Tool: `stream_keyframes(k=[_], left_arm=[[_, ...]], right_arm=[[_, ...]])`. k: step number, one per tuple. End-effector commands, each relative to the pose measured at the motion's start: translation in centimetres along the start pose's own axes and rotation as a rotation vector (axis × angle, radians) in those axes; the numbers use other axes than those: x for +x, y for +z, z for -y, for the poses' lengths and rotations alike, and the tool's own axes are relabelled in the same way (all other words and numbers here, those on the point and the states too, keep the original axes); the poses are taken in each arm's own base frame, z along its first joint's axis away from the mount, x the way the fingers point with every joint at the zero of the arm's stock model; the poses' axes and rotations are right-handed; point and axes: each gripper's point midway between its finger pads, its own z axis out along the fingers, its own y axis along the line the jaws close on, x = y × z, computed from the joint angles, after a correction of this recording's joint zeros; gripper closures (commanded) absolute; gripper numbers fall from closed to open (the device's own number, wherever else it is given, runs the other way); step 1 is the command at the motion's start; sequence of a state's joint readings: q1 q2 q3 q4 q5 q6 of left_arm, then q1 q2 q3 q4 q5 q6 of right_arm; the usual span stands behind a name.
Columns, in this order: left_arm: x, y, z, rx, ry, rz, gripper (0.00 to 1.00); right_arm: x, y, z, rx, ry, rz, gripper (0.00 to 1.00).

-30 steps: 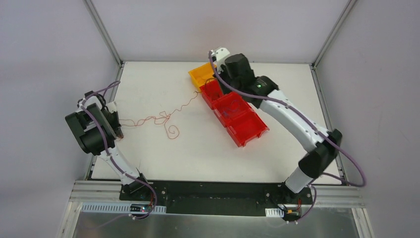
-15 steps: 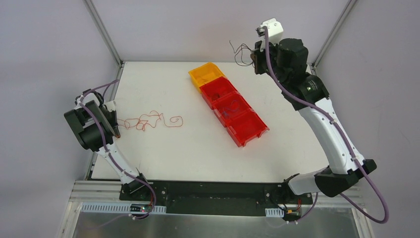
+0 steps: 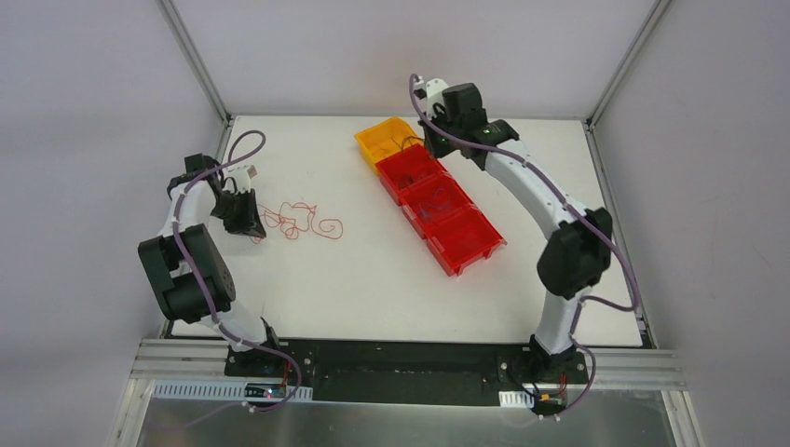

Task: Untangle the cables

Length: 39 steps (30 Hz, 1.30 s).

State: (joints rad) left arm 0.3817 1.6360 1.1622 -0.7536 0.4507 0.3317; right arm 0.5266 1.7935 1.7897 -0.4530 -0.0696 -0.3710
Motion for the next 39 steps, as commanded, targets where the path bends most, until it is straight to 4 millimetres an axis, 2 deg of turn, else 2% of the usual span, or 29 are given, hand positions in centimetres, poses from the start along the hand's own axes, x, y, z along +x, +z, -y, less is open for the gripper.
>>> stream_keyframes(k=[1,6,7,8,11,14,16,17,19,21,22,25,27,31,35,37,39], left_arm=[[-0.2,-1.5,3.4,0.107,-0.034,0.076,1.0],[0.2,-2.0,5.0,0.127,-0.002,0.083,1.0],[0.3,-2.1,5.3,0.132,0.005,0.083,1.0],[0.3,-2.2,5.5,0.136,0.01,0.084,1.0],[0.2,-2.6,6.6,0.166,0.027,0.091,1.0],[-0.3,-3.3,8.5,0.232,0.044,0.111,1.0],[-0.8,-4.1,11.0,0.325,0.055,0.129,1.0],[-1.5,-5.6,13.7,0.413,0.075,0.151,1.0],[-2.7,-8.2,17.4,0.538,0.094,0.192,1.0],[-4.0,-11.7,20.9,0.636,0.119,0.239,1.0],[-4.9,-14.4,22.8,0.678,0.169,0.291,1.0],[-6.0,-20.3,26.4,0.763,0.258,0.386,1.0],[-6.5,-23.0,27.6,0.789,0.287,0.43,1.0],[-6.2,-26.6,29.3,0.851,0.344,0.477,1.0],[-6.2,-29.0,30.5,0.888,0.391,0.514,1.0],[-6.0,-29.8,31.0,0.907,0.415,0.525,1.0],[-5.8,-30.3,31.2,0.915,0.429,0.535,1.0]], right_arm=[[-1.7,3.0,0.6,-0.015,0.0,0.024,1.0],[1.1,8.9,1.7,0.0,0.008,-0.06,1.0],[1.1,9.2,1.7,-0.002,0.009,-0.065,0.97],[1.7,9.9,1.7,-0.009,0.01,-0.087,0.88],[2.0,9.4,1.1,-0.038,0.03,-0.12,0.62],[0.8,7.2,0.1,-0.082,0.052,-0.099,0.47],[-0.5,5.2,-1.2,-0.147,0.072,-0.063,0.39],[-1.9,2.9,-3.1,-0.233,0.102,-0.026,0.3],[-2.3,0.7,-5.7,-0.368,0.133,-0.003,0.24],[-1.1,-0.7,-9.0,-0.521,0.162,-0.013,0.19],[-0.8,-1.3,-10.3,-0.574,0.165,-0.006,0.16],[0.1,-2.8,-14.2,-0.704,0.145,0.016,0.13],[0.6,-3.0,-16.1,-0.753,0.123,0.042,0.11],[1.3,-2.2,-19.0,-0.802,0.076,0.103,0.08],[1.7,-1.1,-21.8,-0.834,0.031,0.183,0.02],[1.5,-0.5,-23.3,-0.837,0.003,0.25,0.01],[1.3,0.1,-24.7,-0.845,-0.013,0.297,0.06]])
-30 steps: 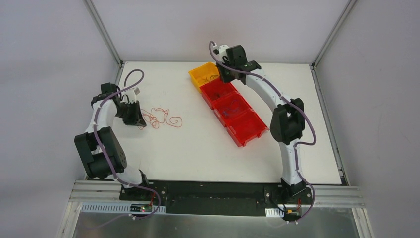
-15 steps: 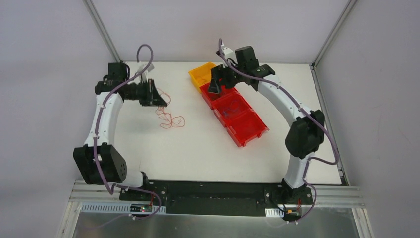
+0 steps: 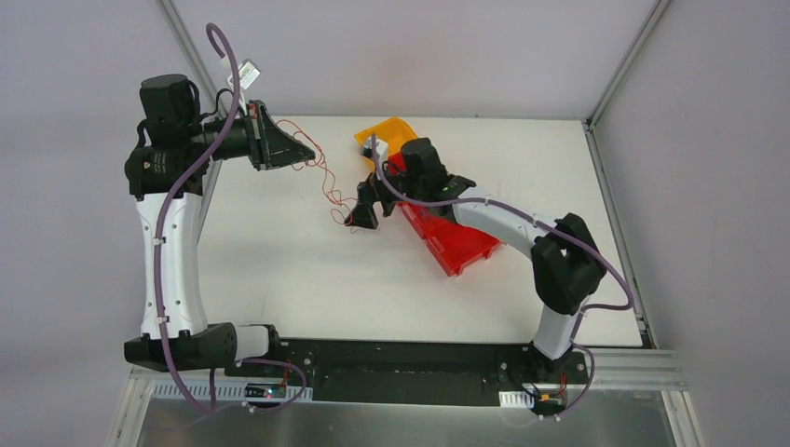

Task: Untangle the cables

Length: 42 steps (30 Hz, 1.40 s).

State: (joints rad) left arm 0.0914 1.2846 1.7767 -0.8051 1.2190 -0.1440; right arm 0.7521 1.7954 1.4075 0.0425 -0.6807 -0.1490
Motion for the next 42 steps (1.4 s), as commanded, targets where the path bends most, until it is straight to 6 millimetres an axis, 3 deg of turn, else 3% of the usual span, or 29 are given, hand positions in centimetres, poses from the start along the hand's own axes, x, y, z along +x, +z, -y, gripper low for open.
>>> stream_keyframes(k=[1,3,5,6,7,10,13,15,18,19,21,23,24,27,29,32,38,42], left_arm=[[-0.7,-0.2,2.1,0.078,0.009,0.005,1.0],[-0.5,-0.3,2.2,0.067,0.008,0.009,1.0],[-0.2,-0.5,2.4,0.053,0.014,0.015,1.0],[0.0,-0.6,2.3,0.04,0.017,0.018,1.0],[0.2,-0.7,2.1,0.018,0.018,0.024,1.0],[0.6,-2.2,-1.1,-0.152,-0.007,0.08,1.0],[2.3,-6.3,-8.9,-0.53,-0.097,0.147,1.0],[5.0,-9.5,-13.6,-0.763,-0.148,0.109,1.0],[10.8,-12.5,-18.8,-0.977,-0.176,-0.063,1.0],[12.4,-13.1,-19.9,-1.011,-0.19,-0.112,0.95],[14.6,-13.2,-21.2,-1.014,-0.229,-0.175,0.73],[14.8,-12.4,-21.0,-0.953,-0.239,-0.18,0.44],[14.2,-11.5,-20.3,-0.892,-0.227,-0.16,0.34],[11.4,-8.2,-16.3,-0.616,-0.151,-0.066,0.22],[9.6,-6.2,-12.6,-0.396,-0.102,-0.006,0.19],[9.0,-4.6,-9.6,-0.248,-0.043,-0.002,0.19],[10.2,-1.2,-6.7,-0.1,0.06,-0.099,0.2],[10.3,0.8,-6.6,-0.056,0.08,-0.109,0.24]], right_arm=[[-4.2,3.0,-2.1,-0.052,-0.167,0.209,0.12],[-4.8,3.9,-2.6,-0.06,-0.171,0.227,0.34],[-5.2,4.1,-2.9,-0.052,-0.184,0.242,0.76],[-5.3,3.9,-2.8,-0.039,-0.196,0.247,0.93],[-5.3,3.5,-2.8,-0.023,-0.209,0.25,1.0],[-4.9,1.7,-2.6,0.038,-0.243,0.224,1.0],[-4.8,-0.4,-3.5,0.057,-0.242,0.184,1.0],[-5.3,-1.8,-4.9,0.043,-0.232,0.176,1.0],[-6.7,-3.3,-7.3,0.011,-0.232,0.182,1.0],[-7.0,-3.7,-8.0,-0.004,-0.231,0.175,1.0],[-8.1,-4.4,-9.1,-0.028,-0.23,0.182,1.0],[-9.1,-4.7,-9.6,-0.033,-0.229,0.19,1.0],[-9.1,-4.7,-9.7,-0.036,-0.218,0.173,1.0],[-9.3,-4.4,-10.1,-0.061,-0.203,0.132,1.0],[-9.2,-4.2,-10.2,-0.075,-0.202,0.122,1.0],[-9.5,-3.9,-10.4,-0.091,-0.202,0.121,1.0],[-10.8,-4.3,-11.1,-0.095,-0.214,0.146,1.0],[-11.7,-4.9,-11.7,-0.103,-0.212,0.167,1.0]])
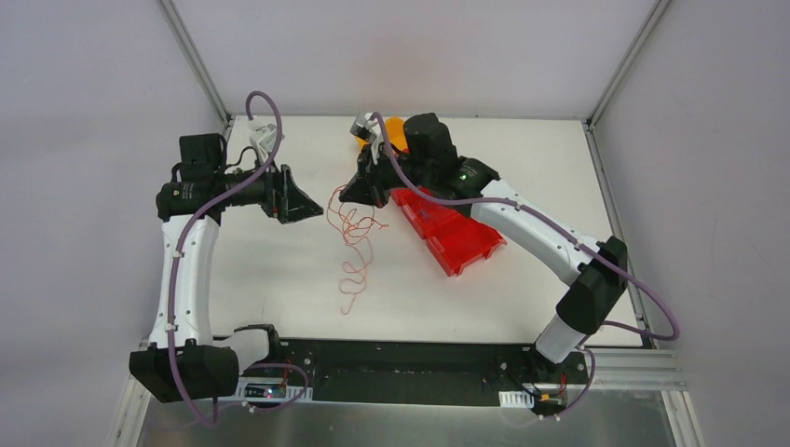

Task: Untangle the cables

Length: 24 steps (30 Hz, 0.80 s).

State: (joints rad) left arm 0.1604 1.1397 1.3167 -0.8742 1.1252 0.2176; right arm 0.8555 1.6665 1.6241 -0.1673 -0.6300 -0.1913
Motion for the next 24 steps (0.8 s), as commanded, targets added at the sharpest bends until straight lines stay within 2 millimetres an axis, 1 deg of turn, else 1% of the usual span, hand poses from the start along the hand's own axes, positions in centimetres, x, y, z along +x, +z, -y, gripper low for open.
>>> stream_keyframes(k=[1,5,8,9,13,18,20,23,24], left_arm=[[-1.1,1.6,1.3,0.094,0.09,0.022,0.27],[-0.3,2.3,1.5,0.127,0.075,-0.002,0.45],[0.1,2.3,1.8,0.146,0.087,-0.003,0.5],[0.1,2.3,1.7,0.141,0.091,-0.004,0.54],[0.2,2.4,1.4,0.131,0.109,-0.005,0.74],[-1.2,2.2,2.0,0.141,0.109,0.019,1.0],[-1.7,2.0,2.3,0.141,0.111,0.032,1.0],[-1.6,1.9,2.7,0.153,0.112,0.037,0.99],[-1.5,1.9,2.7,0.157,0.109,0.037,0.88]], right_arm=[[-4.6,-1.3,-2.3,-0.044,-0.058,0.094,1.0],[-5.0,-1.3,-2.2,-0.032,-0.057,0.104,1.0],[-5.3,-1.2,-2.0,-0.022,-0.059,0.11,1.0],[-5.4,-1.2,-2.0,-0.021,-0.059,0.113,1.0],[-5.7,-1.0,-1.8,-0.018,-0.058,0.119,1.0],[-5.3,-1.0,-1.1,0.002,-0.044,0.113,1.0],[-5.2,-1.1,-0.9,0.007,-0.032,0.112,1.0],[-5.5,-1.1,-0.9,0.005,-0.029,0.12,1.0],[-5.6,-1.1,-1.0,0.002,-0.026,0.125,1.0]])
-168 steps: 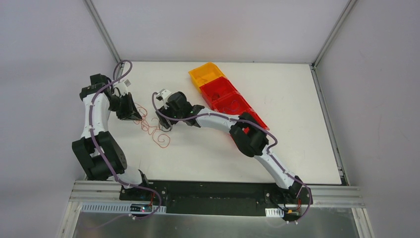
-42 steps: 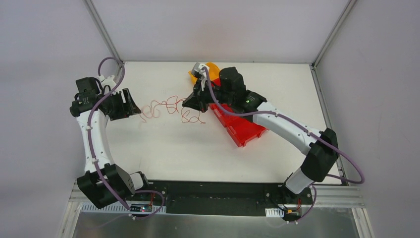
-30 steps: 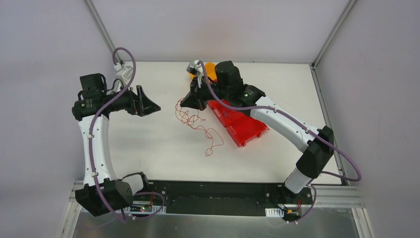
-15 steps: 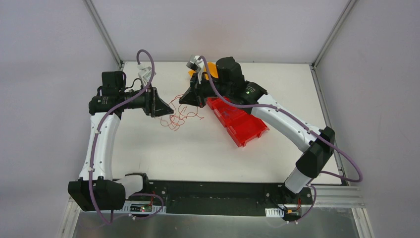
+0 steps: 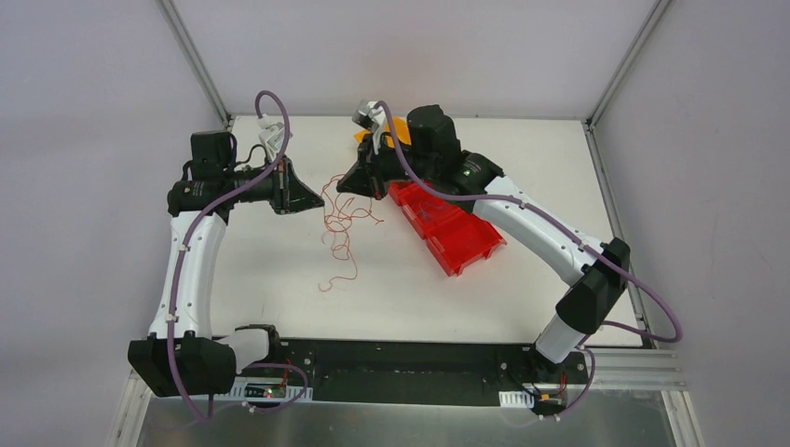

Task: Untangle the cables

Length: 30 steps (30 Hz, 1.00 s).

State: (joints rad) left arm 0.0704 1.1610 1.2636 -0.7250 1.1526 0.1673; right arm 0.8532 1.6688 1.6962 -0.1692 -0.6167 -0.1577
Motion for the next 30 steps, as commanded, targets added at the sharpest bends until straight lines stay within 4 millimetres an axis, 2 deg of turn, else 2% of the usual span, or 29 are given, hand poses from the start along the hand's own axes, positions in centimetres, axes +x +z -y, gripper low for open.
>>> stream_keyframes(k=[1,3,10,15,20,24,25,28,30], left_arm=[[-1.5,-0.3,2.0,0.06,0.063,0.039,0.75],[-1.3,-0.1,1.8,0.05,0.062,0.031,0.72],[-1.2,0.6,0.2,-0.011,0.082,0.009,0.75],[-1.3,1.0,-0.8,-0.061,0.079,0.012,0.82],[-2.7,0.6,-0.1,-0.083,0.044,0.071,0.99],[-4.4,-0.8,1.4,-0.136,0.064,0.143,1.0],[-5.1,-1.3,1.8,-0.154,0.075,0.165,1.0],[-7.6,-2.8,3.4,-0.197,0.106,0.234,1.0],[-9.5,-3.7,4.3,-0.215,0.122,0.277,1.0]], right_arm=[[-2.9,-0.3,-0.5,-0.01,-0.016,0.073,1.0],[-3.1,-0.2,-0.7,-0.016,-0.008,0.081,1.0],[-3.3,0.0,-1.1,-0.036,0.008,0.086,1.0],[-3.6,-0.1,-1.5,-0.05,0.015,0.093,1.0],[-2.6,-0.1,-1.0,-0.043,0.035,0.078,1.0],[-0.6,-0.1,0.4,-0.018,0.068,0.047,0.98],[0.4,0.0,0.9,-0.007,0.067,0.027,0.88],[4.4,0.1,2.0,0.016,0.097,-0.053,0.31],[6.0,-0.1,1.6,0.003,0.126,-0.099,0.13]])
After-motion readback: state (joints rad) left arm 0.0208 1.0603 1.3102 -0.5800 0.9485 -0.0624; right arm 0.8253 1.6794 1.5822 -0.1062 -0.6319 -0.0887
